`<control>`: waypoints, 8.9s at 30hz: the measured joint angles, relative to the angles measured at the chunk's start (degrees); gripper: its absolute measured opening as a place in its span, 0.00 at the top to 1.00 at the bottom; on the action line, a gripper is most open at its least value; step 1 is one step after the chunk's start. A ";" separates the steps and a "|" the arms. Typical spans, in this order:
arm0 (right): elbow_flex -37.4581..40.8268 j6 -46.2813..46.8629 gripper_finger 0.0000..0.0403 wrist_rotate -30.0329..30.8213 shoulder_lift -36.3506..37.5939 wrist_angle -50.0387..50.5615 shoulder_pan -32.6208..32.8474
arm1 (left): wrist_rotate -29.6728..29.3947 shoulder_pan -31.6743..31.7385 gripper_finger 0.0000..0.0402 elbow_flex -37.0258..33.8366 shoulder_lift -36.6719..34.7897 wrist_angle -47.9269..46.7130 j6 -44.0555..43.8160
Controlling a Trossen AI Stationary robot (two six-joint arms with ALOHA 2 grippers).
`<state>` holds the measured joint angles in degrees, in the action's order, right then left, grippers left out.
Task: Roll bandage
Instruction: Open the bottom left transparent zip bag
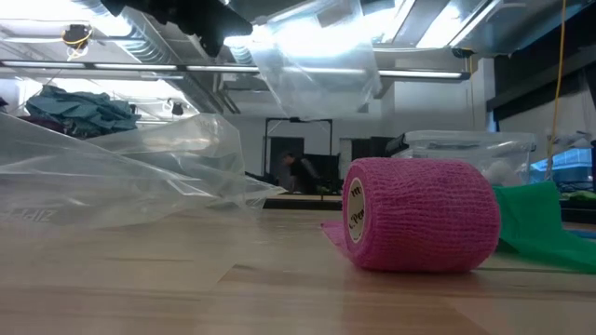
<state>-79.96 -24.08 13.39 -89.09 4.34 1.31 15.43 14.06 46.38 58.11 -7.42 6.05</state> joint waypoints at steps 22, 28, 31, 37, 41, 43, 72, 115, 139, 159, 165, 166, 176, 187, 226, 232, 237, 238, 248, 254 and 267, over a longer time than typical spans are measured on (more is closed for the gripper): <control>0.02 7.20 0.73 -8.93 -8.21 -1.60 -1.34 | -2.88 -3.30 1.00 -0.01 0.00 0.72 -0.05; 0.02 6.87 0.73 -8.92 -8.58 -1.33 -1.34 | -2.88 -3.34 1.00 -0.01 0.00 0.22 -0.05; 0.02 5.87 0.73 -8.92 -8.58 -1.40 -1.34 | -2.87 -3.32 1.00 -0.01 0.00 0.19 -0.04; 0.02 5.66 0.73 -9.97 -8.58 -0.76 -1.34 | -2.85 -3.32 1.00 -0.01 0.00 0.11 -0.02; 0.02 5.64 0.75 -10.15 -8.58 -0.77 -1.34 | -2.85 -3.32 1.00 -0.01 0.00 -0.46 -0.02; 0.02 5.62 0.79 -10.99 -8.58 -0.75 -1.34 | -2.83 -3.32 1.00 -0.01 0.00 -1.51 -0.01; 0.00 5.73 0.78 -11.39 -8.45 1.84 -1.34 | -2.81 -3.32 1.00 -0.06 0.02 -2.04 -0.02; 0.13 5.76 0.92 -11.47 -8.53 1.88 -1.32 | -5.72 -3.26 1.00 0.01 -8.50 -9.04 1.22; 0.09 5.62 0.70 -10.26 -8.53 -2.25 -1.34 | -5.65 -3.53 1.00 0.01 -8.37 -8.77 1.22; 0.02 5.60 0.70 -9.97 -9.58 -7.17 -1.34 | -5.57 -3.79 1.00 0.01 -8.37 -6.39 0.96; 0.02 5.60 0.70 -9.97 -9.65 -7.80 -1.34 | -5.57 -5.00 1.00 0.01 -8.37 -6.47 0.65; 0.02 5.60 0.70 -9.99 -9.65 -7.63 -1.34 | -5.58 -5.18 1.00 0.01 -8.37 -6.47 0.67; 0.02 6.13 0.80 -11.02 -9.65 -7.23 -1.34 | -5.59 -5.22 1.00 0.01 -8.37 -6.45 0.53; -0.04 6.26 0.92 -11.54 -9.65 -5.04 -1.34 | -5.69 -5.22 1.00 0.01 -8.33 -6.63 1.46; 0.04 4.31 0.64 -11.54 -9.69 -8.04 -1.34 | -5.63 -4.92 1.00 0.01 -11.58 -7.09 1.27; 0.04 4.31 0.64 -12.43 -9.69 -11.50 -1.34 | -5.63 -4.92 1.00 0.01 -11.58 -7.04 1.27; 0.04 4.31 0.64 -13.02 -9.69 -11.61 -1.34 | -5.63 -4.92 1.00 0.01 -11.58 -7.00 1.26; 0.04 4.31 0.64 -13.03 -9.69 -11.61 -1.34 | -5.63 -4.92 1.00 0.01 -11.58 -6.99 1.24; 0.04 4.29 0.79 -13.00 -9.69 -11.36 -1.34 | -5.63 -4.92 1.00 0.01 -11.56 -6.95 1.24; 0.04 4.29 0.88 -13.00 -9.69 -11.16 -1.34 | -5.61 -4.93 1.00 0.01 -11.56 -6.95 1.24; -0.09 4.25 0.90 -13.00 -9.67 -6.91 -1.34 | -6.68 -4.94 1.00 -0.06 -11.52 -7.11 2.95</control>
<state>-80.06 -19.84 0.38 -98.76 -2.57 -0.03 8.75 9.13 46.33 46.58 -14.52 8.99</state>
